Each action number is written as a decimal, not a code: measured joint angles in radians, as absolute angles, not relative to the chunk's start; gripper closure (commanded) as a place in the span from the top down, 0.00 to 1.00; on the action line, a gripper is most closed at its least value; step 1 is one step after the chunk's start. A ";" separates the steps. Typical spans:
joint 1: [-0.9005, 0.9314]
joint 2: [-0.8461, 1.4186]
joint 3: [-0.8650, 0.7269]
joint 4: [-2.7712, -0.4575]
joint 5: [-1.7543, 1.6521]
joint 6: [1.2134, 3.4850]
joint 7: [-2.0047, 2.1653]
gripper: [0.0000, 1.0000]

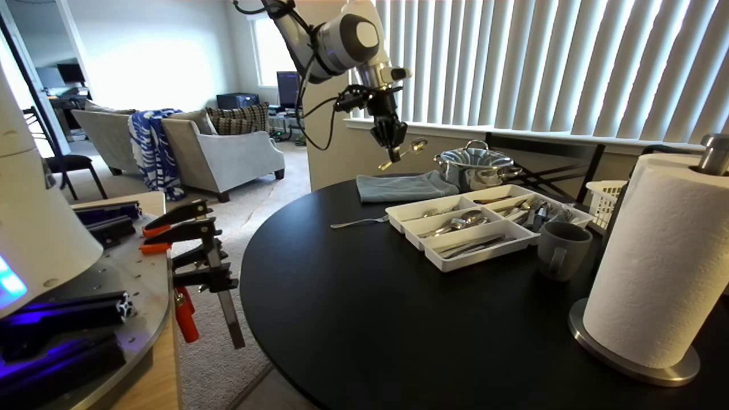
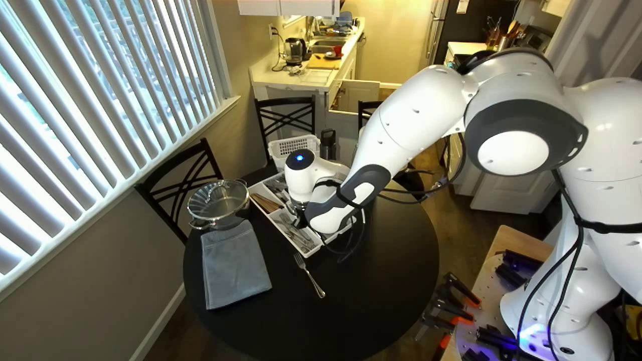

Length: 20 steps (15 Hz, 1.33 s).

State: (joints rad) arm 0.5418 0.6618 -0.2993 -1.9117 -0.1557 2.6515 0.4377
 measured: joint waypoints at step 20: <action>0.212 0.909 0.008 -2.037 0.000 2.875 0.343 0.01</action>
